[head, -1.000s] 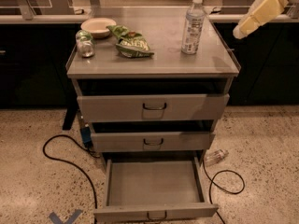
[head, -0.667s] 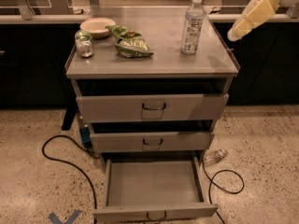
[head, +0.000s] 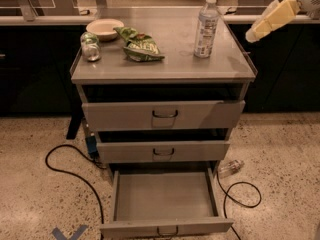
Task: Place blue plastic bottle into bottom drawer
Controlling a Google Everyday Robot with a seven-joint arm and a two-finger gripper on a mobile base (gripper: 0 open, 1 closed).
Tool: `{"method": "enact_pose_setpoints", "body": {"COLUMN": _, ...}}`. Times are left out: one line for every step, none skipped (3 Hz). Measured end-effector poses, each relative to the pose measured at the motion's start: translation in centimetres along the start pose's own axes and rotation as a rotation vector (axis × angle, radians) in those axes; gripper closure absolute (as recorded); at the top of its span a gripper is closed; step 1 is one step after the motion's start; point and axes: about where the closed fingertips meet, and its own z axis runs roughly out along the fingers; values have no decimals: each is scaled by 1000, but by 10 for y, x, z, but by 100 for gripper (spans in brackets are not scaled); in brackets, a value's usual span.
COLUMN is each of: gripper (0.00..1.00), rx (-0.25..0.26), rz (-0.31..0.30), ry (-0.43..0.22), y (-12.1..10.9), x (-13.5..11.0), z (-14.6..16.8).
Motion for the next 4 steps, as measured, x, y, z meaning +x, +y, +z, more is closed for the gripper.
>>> {"method": "enact_pose_setpoints", "body": {"gripper": 0, "rx": 25, "rz": 69, "ry": -161, "y": -30, "x": 9, "z": 21}}
{"method": "enact_pose_setpoints", "body": {"gripper": 0, "rx": 53, "rz": 106, "ry": -379, "y": -57, "x": -8, "z": 42}}
{"method": "enact_pose_setpoints", "body": {"gripper": 0, "rx": 59, "rz": 106, "ry": -396, "y": -60, "x": -9, "z": 41}}
{"method": "enact_pose_setpoints", "body": {"gripper": 0, "rx": 88, "rz": 109, "ry": -374, "y": -69, "x": -4, "z": 49}}
